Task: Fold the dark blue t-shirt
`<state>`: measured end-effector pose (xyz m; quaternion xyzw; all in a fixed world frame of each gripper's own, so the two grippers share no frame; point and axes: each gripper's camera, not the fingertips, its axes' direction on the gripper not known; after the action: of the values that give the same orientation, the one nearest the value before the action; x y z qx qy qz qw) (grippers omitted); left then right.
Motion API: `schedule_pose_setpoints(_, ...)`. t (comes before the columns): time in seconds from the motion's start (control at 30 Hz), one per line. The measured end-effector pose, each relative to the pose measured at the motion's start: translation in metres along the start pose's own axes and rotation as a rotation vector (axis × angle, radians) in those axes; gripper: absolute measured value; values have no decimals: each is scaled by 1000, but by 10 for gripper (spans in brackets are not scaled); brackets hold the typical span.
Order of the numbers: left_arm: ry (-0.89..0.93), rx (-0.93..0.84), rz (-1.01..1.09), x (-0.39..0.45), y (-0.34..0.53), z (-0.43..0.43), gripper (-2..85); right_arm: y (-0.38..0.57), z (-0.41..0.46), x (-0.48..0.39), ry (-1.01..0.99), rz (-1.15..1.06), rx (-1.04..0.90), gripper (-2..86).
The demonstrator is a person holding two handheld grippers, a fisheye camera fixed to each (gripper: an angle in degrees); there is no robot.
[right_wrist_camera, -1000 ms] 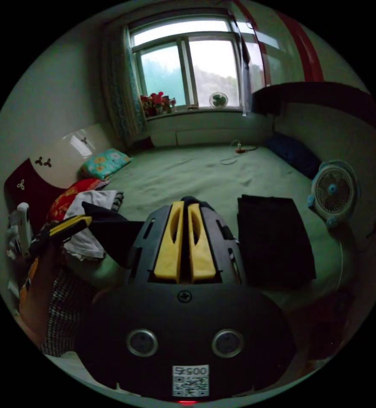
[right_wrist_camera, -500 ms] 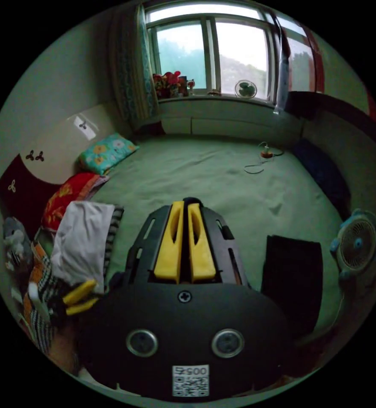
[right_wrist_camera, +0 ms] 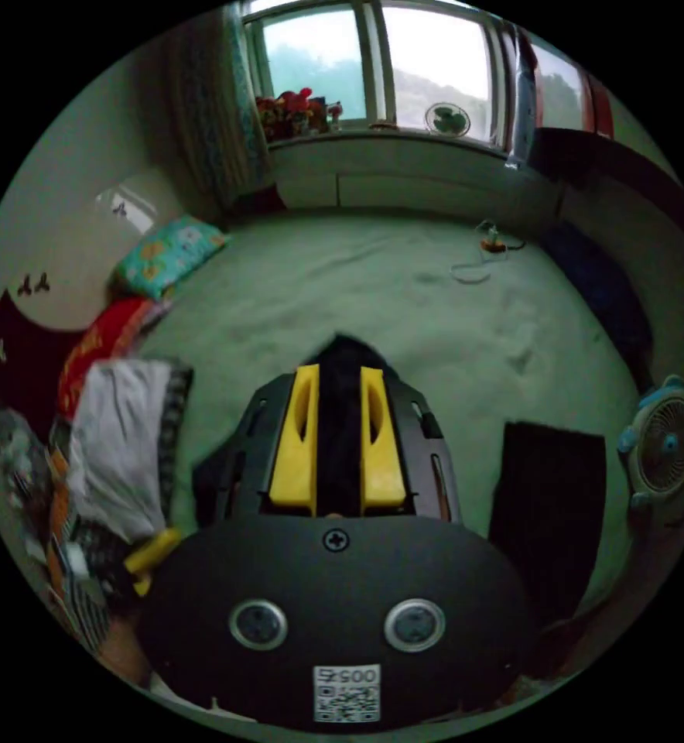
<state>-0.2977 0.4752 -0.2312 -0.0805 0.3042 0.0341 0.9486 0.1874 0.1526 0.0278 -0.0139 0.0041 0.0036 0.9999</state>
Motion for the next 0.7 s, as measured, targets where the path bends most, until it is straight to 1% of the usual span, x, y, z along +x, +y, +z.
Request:
schedule_pose_setpoints(0.13, 26, -58, 3, 2, -7, 20, 180, 89, -5, 34, 74, -17, -64, 77)
schedule_pose_setpoints(0.2, 28, -95, 7, 4, -12, 33, 177, 149, -9, 60, 85, 38, -119, 90)
schedule_pose_setpoints(0.3, 20, -182, 14, 9, -24, 58, 162, 202, -11, 88, 73, 145, -194, 104)
schedule_pose_setpoints(0.4, -36, -210, 18, 19, -38, 72, 130, 224, -2, 97, 46, 183, -248, 107)
schedule_pose_setpoints(0.47, 1, -219, 6, 26, -47, 78, 75, 225, 12, 98, 78, 177, -281, 105)
schedule_pose_setpoints(0.53, 8, -233, -8, 32, -53, 80, 56, 222, 31, 100, 83, 185, -354, 99)
schedule_pose_setpoints(0.57, -15, -225, 0, 37, -56, 79, 52, 220, 40, 101, 101, 178, -389, 87)
schedule_pose_setpoints(0.7, -18, -235, 50, 55, -66, 77, 48, 209, 34, 104, 96, 104, -363, 26)
